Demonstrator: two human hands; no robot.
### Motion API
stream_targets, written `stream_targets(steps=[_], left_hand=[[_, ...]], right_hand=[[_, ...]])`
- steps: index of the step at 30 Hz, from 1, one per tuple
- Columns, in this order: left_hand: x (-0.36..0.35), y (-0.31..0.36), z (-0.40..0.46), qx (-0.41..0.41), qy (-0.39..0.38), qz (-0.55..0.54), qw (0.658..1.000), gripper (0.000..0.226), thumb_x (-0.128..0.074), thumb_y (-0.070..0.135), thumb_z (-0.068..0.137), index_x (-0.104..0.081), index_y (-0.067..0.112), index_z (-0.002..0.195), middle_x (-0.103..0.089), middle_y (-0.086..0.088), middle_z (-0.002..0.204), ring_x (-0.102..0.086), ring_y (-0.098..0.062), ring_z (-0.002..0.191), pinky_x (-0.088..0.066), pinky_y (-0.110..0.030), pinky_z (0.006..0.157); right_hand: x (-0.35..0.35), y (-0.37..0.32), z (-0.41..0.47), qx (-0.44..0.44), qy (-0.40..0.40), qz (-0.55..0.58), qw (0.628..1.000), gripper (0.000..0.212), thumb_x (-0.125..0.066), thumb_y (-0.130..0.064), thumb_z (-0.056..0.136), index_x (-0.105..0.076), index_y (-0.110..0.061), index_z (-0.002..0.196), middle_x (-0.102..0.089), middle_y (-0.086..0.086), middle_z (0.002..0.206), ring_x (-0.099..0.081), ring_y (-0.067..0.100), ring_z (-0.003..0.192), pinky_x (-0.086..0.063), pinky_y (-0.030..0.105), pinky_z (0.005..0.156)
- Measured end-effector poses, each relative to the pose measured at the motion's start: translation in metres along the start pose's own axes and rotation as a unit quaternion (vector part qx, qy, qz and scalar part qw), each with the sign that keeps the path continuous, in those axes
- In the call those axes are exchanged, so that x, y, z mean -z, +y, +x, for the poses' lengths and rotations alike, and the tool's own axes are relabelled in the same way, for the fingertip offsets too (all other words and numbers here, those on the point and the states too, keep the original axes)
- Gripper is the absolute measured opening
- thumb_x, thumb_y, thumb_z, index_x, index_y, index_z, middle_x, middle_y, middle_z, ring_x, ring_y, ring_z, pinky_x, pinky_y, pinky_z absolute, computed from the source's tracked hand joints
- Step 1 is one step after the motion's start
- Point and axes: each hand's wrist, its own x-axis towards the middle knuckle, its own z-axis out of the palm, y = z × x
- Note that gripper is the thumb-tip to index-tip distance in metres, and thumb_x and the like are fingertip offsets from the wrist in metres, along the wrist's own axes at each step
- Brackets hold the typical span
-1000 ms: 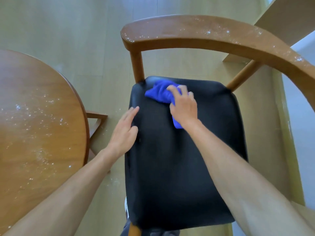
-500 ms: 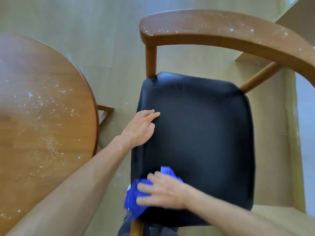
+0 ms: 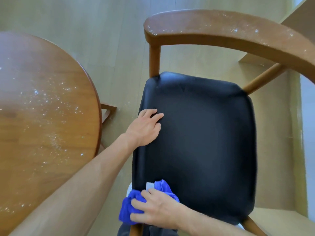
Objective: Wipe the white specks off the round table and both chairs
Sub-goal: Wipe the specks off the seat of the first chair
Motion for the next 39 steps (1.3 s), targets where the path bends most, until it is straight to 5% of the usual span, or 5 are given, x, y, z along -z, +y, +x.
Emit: stream_targets(steps=[7, 13, 21, 32, 39], left_hand=[[-0.014, -0.018, -0.003, -0.039, 0.006, 0.013, 0.999, 0.057, -0.034, 0.003, 0.094, -0.029, 0.019, 0.149, -0.009, 0.0, 0.16, -0.001, -0.02, 0.148, -0.003, -0.023, 0.117], [-0.02, -0.018, -0.006, 0.002, 0.055, -0.098, 0.994, 0.075, -0.03, -0.014, 0.083, -0.028, 0.02, 0.15, -0.023, 0.004, 0.157, -0.012, -0.013, 0.147, -0.004, -0.011, 0.109], [-0.008, 0.0, -0.011, 0.061, 0.112, -0.176, 0.976, 0.052, -0.037, 0.004, 0.094, -0.038, 0.017, 0.144, -0.042, -0.002, 0.146, -0.036, -0.017, 0.134, -0.025, -0.021, 0.106], [-0.082, 0.066, -0.082, 0.067, 0.059, 0.16, 0.983, 0.067, -0.045, 0.064, 0.074, -0.061, 0.02, 0.122, -0.047, -0.022, 0.138, -0.04, -0.047, 0.129, -0.037, -0.068, 0.087], [-0.06, 0.053, -0.085, 0.252, 0.071, 0.061, 0.963, 0.089, -0.032, 0.075, 0.083, 0.002, 0.027, 0.15, -0.042, -0.007, 0.118, -0.059, -0.028, 0.093, -0.046, -0.032, 0.068]], right_hand=[[0.037, 0.172, -0.062, -0.218, 0.135, -0.047, 0.965, 0.044, -0.049, -0.001, 0.076, -0.052, -0.028, 0.111, -0.064, 0.005, 0.11, -0.052, 0.032, 0.069, -0.046, 0.036, 0.058], [0.063, 0.233, -0.049, -0.646, 0.25, 0.075, 0.717, 0.051, -0.054, -0.008, 0.079, -0.057, -0.022, 0.129, -0.051, 0.009, 0.131, -0.054, 0.041, 0.094, -0.049, 0.042, 0.08], [0.019, 0.056, -0.011, -0.379, 0.165, 0.142, 0.899, 0.05, -0.064, -0.022, 0.073, -0.059, -0.029, 0.122, -0.054, 0.007, 0.123, -0.053, 0.029, 0.081, -0.049, 0.039, 0.073], [0.016, 0.161, -0.114, -0.651, 0.167, 0.067, 0.737, 0.054, -0.034, -0.041, 0.092, -0.058, -0.013, 0.131, -0.043, 0.016, 0.147, -0.035, 0.038, 0.136, -0.033, 0.059, 0.107], [-0.013, 0.152, -0.112, -0.644, 0.123, -0.015, 0.755, 0.057, -0.037, -0.041, 0.093, -0.042, -0.015, 0.144, -0.029, 0.016, 0.156, -0.023, 0.038, 0.145, -0.019, 0.057, 0.116]])
